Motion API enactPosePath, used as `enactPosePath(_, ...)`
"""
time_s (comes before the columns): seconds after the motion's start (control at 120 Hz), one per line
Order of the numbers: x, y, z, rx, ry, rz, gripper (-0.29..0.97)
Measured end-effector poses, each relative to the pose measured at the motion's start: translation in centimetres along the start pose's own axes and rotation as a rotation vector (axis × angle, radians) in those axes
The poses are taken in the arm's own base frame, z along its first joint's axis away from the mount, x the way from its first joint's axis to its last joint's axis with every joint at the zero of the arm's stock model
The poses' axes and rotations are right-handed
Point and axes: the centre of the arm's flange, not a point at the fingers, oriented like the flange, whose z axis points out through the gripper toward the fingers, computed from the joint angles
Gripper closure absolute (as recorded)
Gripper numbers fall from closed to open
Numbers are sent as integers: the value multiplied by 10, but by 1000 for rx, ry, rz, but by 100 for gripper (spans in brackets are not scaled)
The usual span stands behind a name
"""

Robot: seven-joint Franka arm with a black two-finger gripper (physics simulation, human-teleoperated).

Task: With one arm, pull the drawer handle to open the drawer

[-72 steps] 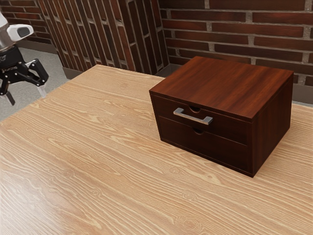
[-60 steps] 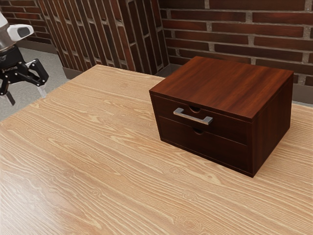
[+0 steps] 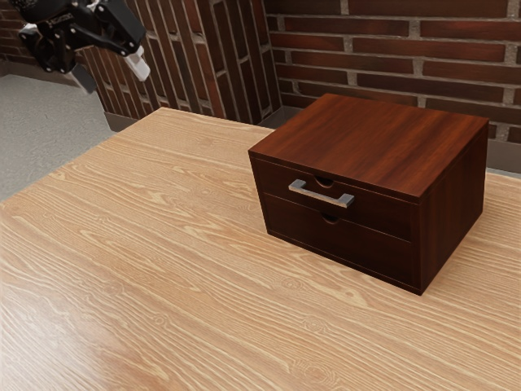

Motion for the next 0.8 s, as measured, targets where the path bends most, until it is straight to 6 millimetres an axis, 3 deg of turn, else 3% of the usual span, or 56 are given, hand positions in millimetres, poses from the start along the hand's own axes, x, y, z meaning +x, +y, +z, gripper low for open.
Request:
enactPosePath(0.117, -2, 10, 4, -4, -11, 17, 0)
enactPosePath(0.275, 3, -18, 32, 26, -109, -44, 0)
enactPosePath(0.325, -15, -25, 44, 34, -167, -50, 0)
enactPosePath(0.4, -63, -15, 86, 47, -296, -6, 0)
enactPosePath(0.467, -103, -50, 119, 52, -390, -51, 0)
enactPosePath(0.533, -123, -72, 129, 47, -436, -82, 0)
enactPosePath(0.592, -130, -53, 142, 54, -452, -36, 0)
enactPosePath(0.633, -131, -25, 155, 62, -451, 32, 0)
enactPosePath(0.708, -110, 13, 168, 97, -409, 176, 0)
enactPosePath(0.8, -94, 40, 191, 133, -356, 369, 0)
